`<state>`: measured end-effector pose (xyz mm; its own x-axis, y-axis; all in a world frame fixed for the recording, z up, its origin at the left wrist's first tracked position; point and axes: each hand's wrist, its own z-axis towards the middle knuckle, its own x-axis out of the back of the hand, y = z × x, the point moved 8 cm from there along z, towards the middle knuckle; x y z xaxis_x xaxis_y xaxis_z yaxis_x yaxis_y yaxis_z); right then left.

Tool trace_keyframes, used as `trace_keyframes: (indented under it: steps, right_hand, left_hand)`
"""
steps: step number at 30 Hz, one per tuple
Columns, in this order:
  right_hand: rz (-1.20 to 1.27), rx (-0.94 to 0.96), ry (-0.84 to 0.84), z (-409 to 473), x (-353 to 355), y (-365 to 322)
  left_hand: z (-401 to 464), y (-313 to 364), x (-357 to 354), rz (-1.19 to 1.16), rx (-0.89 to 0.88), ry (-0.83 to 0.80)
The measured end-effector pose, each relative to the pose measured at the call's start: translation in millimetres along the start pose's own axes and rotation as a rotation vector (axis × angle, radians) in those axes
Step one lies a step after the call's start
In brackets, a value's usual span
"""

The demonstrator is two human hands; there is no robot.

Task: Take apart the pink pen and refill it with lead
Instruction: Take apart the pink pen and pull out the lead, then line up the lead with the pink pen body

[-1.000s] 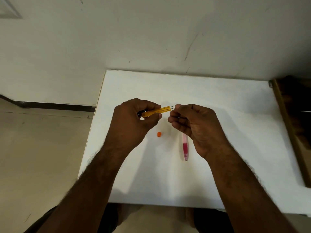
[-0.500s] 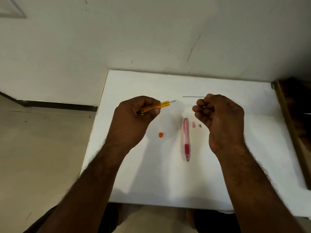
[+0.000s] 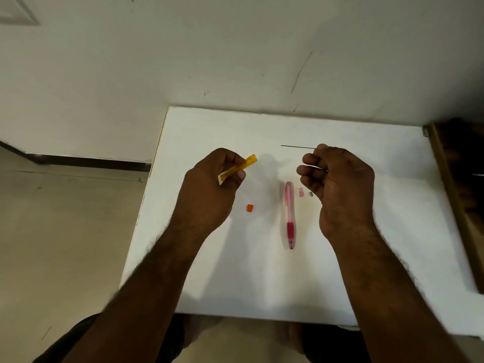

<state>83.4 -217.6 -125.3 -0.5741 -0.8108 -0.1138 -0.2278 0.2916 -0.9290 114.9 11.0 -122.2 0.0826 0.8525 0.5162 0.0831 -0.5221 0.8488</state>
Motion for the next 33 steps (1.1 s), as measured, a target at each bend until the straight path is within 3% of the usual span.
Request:
trace_keyframes:
  steps: [4,8,15,23,28,33]
  right_hand:
    - [-0.013,-0.003,0.004,0.7,0.2,1.3]
    - [-0.018,-0.011,0.004,0.3,1.0,1.7]
    - [-0.007,-0.029,-0.012,-0.7,2.5,1.2]
    - [-0.026,-0.025,-0.046,-1.5,2.7,-0.1]
    - [-0.165,0.038,-0.054,-2.0,2.1,-2.2]
    - [-0.354,0.16,-0.076,-6.3,-0.3,-10.3]
  left_hand:
    - [0.5,2.5,-5.4,0.266,-0.095,0.012]
    - [-0.9,-4.3,-12.9,0.458,-0.058,0.016]
    - [1.4,-12.0,-24.8,0.624,-0.067,0.018]
    - [3.8,-14.5,-31.8,0.607,-0.045,0.019]
    - [4.6,-13.9,-30.9,0.596,-0.011,-0.033]
    - [4.9,11.7,-24.8,0.187,-0.067,-0.028]
